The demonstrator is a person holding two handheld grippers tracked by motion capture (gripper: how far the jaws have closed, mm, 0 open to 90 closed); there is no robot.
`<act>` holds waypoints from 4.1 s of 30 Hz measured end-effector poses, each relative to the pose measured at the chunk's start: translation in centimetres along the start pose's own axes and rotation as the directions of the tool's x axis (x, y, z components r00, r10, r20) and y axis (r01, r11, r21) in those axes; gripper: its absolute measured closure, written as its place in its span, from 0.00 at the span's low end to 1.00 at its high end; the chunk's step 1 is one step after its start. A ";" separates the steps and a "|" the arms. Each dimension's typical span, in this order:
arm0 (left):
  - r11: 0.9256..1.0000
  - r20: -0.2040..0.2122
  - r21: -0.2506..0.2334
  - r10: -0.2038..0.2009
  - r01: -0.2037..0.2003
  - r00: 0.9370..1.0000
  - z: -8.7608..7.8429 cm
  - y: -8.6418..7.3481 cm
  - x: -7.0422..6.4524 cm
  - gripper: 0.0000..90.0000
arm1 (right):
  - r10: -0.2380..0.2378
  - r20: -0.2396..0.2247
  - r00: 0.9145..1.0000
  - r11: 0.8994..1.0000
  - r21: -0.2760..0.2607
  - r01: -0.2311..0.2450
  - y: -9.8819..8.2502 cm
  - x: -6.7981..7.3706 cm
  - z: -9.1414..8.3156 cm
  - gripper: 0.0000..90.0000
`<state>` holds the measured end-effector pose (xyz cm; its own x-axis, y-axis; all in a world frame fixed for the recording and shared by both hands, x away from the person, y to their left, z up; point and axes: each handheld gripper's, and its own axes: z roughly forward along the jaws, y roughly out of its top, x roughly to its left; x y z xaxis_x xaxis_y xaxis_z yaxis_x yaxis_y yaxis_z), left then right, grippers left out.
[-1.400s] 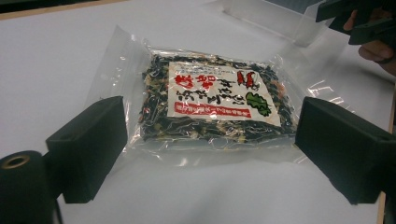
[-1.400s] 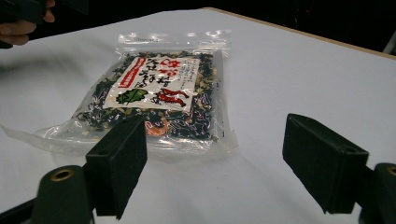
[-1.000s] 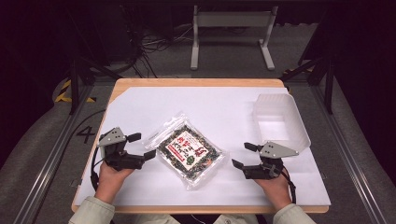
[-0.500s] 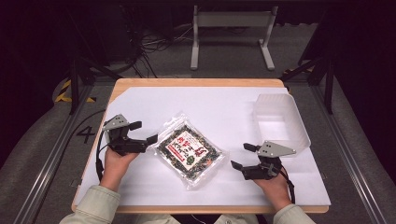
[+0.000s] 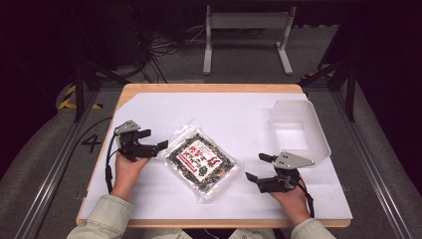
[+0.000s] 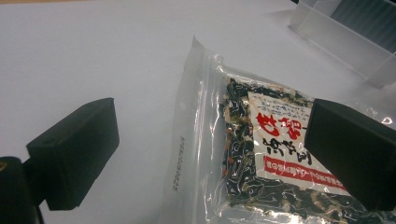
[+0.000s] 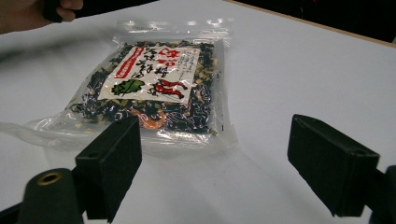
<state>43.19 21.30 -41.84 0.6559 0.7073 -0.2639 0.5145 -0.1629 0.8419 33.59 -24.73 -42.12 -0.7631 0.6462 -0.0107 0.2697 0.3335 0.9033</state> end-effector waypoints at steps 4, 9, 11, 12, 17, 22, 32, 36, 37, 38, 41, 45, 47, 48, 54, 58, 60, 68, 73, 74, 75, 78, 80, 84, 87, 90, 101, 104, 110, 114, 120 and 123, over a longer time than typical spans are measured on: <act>1.000 0.016 0.027 0.000 0.000 1.000 0.3 -0.2 0.0 0.05 | -0.001 -0.001 1.000 1.000 -0.001 0.001 0.0 0.0 0.0 0.20; 0.996 0.019 0.084 -0.016 0.015 1.000 0.9 -0.6 0.3 0.07 | -0.001 -0.013 1.000 1.000 0.001 0.001 -0.1 0.1 0.0 0.21; 0.995 0.015 0.103 -0.016 0.015 1.000 1.1 -0.7 0.5 0.08 | 0.000 -0.022 1.000 1.000 0.002 0.000 -0.1 0.1 0.0 0.22; 0.993 0.014 0.114 -0.027 0.026 1.000 1.2 -0.8 0.5 0.08 | 0.001 -0.024 1.000 1.000 0.002 -0.001 -0.1 0.1 0.0 0.22; 0.985 0.017 0.166 -0.045 0.041 0.999 1.7 -1.2 0.7 0.09 | 0.000 -0.029 1.000 1.000 0.005 0.000 -0.1 0.1 0.0 0.23; 0.976 0.029 0.211 -0.053 0.046 0.998 2.0 -1.4 0.8 0.10 | -0.006 -0.029 1.000 1.000 0.008 0.006 0.0 0.1 -0.1 0.24; 0.967 0.051 0.245 -0.086 0.071 0.995 2.3 -1.8 0.9 0.16 | -0.006 -0.054 0.999 1.000 0.013 0.007 0.0 0.2 0.0 0.25; 0.962 0.055 0.263 -0.092 0.074 0.994 2.3 -1.8 1.0 0.19 | -0.001 -0.056 0.998 1.000 0.014 0.002 0.0 0.2 0.0 0.25; 0.961 0.058 0.265 -0.093 0.074 0.994 2.3 -1.9 1.0 0.20 | -0.001 -0.058 0.998 1.000 0.015 0.001 0.0 0.2 0.0 0.25; 0.960 0.062 0.269 -0.094 0.074 0.994 2.3 -1.9 1.0 0.21 | 0.000 -0.060 0.998 1.000 0.015 0.001 0.0 0.2 0.0 0.25; 0.957 0.068 0.279 -0.103 0.080 0.992 2.4 -2.0 1.1 0.24 | -0.003 -0.061 0.998 1.000 0.017 0.004 0.0 0.2 0.1 0.25; 0.956 0.084 0.282 -0.109 0.082 0.990 2.4 -2.0 1.1 0.27 | -0.002 -0.068 0.998 1.000 0.019 0.003 0.0 0.2 0.1 0.25; 0.955 0.092 0.282 -0.118 0.088 0.989 2.4 -2.0 1.1 0.29 | -0.002 -0.070 0.998 1.000 0.021 0.003 0.0 0.3 0.1 0.25; 0.955 0.093 0.282 -0.120 0.089 0.988 2.4 -2.0 1.1 0.31 | -0.005 -0.073 0.997 1.000 0.024 0.006 0.0 0.3 0.1 0.25; 0.953 0.086 0.300 -0.073 0.044 0.994 2.4 -2.1 0.6 0.48 | -0.007 -0.075 0.997 1.000 0.027 0.009 0.0 0.4 0.2 0.25; 0.952 0.080 0.305 -0.057 0.030 0.995 2.5 -2.1 0.3 0.50 | -0.011 -0.077 0.997 0.999 0.033 0.013 0.0 0.4 0.2 0.25; 0.949 0.070 0.314 -0.053 0.028 0.996 2.4 -2.1 0.2 0.52 | -0.011 -0.078 0.997 0.999 0.034 0.013 0.0 0.4 0.3 0.25; 0.953 0.066 0.303 -0.045 0.023 0.997 1.9 -2.3 0.2 0.70 | -0.018 -0.078 0.997 0.999 0.036 0.021 0.0 0.5 0.3 0.25; 0.951 0.074 0.309 -0.021 -0.002 0.997 1.8 -2.2 -0.1 0.87 | -0.019 -0.080 0.997 0.999 0.037 0.022 0.0 0.5 0.3 0.25; 0.951 0.073 0.308 -0.022 -0.002 0.997 1.8 -2.2 -0.1 0.87 | -0.019 -0.080 0.997 0.999 0.039 0.022 0.0 0.6 0.3 0.26; 0.951 0.071 0.308 -0.023 0.001 0.997 1.8 -2.2 -0.1 0.89 | -0.019 -0.080 0.997 0.999 0.040 0.022 0.0 0.6 0.3 0.26; 0.953 0.066 0.302 -0.034 0.012 0.997 1.7 -2.2 -0.1 0.93 | -0.020 -0.084 0.996 0.999 0.040 0.024 0.1 0.6 0.3 0.27; 0.955 0.067 0.296 -0.041 0.020 0.997 1.7 -2.2 0.0 0.94 | -0.023 -0.088 0.996 0.999 0.038 0.027 0.1 0.6 0.3 0.28; 0.959 0.066 0.283 -0.044 0.024 0.997 1.5 -2.3 0.0 0.98 | -0.024 -0.101 0.995 0.999 0.029 0.028 0.1 0.4 0.2 0.30; 0.962 0.062 0.273 -0.044 0.025 0.997 1.4 -2.2 -0.1 0.99 | -0.013 -0.116 0.993 1.000 0.026 0.016 0.1 0.4 0.2 0.34; 0.970 0.080 0.239 -0.056 0.035 0.995 1.0 -2.0 -0.1 0.99 | -0.018 -0.119 0.993 0.999 0.029 0.022 0.3 0.5 0.0 0.38; 0.997 0.136 0.080 -0.017 0.006 0.991 -1.6 -0.6 -1.8 0.99 | -0.084 -0.122 0.989 0.996 -0.031 0.081 1.0 0.7 -0.3 0.38; 0.998 0.143 0.052 0.009 -0.016 0.990 -2.2 -0.1 -2.5 0.99 | -0.078 -0.122 0.989 0.996 -0.042 0.074 1.2 0.7 -0.5 0.38; 0.998 0.159 -0.002 0.063 -0.063 0.985 -3.1 0.8 -3.9 0.99 | -0.084 -0.111 0.990 0.993 -0.090 0.075 1.5 0.2 -0.8 0.36; 0.996 0.160 -0.030 0.091 -0.088 0.983 -3.6 1.3 -4.6 0.99 | -0.067 -0.123 0.990 0.994 -0.099 0.055 1.8 0.1 -0.9 0.36; 0.987 0.176 -0.100 0.143 -0.126 0.974 -4.9 2.2 -6.1 0.99 | -0.067 -0.133 0.989 0.992 -0.115 0.052 2.3 0.4 -1.1 0.37; 0.981 0.184 -0.120 0.171 -0.151 0.968 -5.3 2.7 -7.0 0.99 | -0.066 -0.133 0.989 0.991 -0.120 0.050 2.6 0.5 -1.2 0.37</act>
<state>37.09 19.60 -35.19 0.8246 0.5300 -0.1979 0.3398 -0.1841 0.9223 33.22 -24.39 -39.26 -0.8507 0.5254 -0.0130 0.1586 0.2802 0.9467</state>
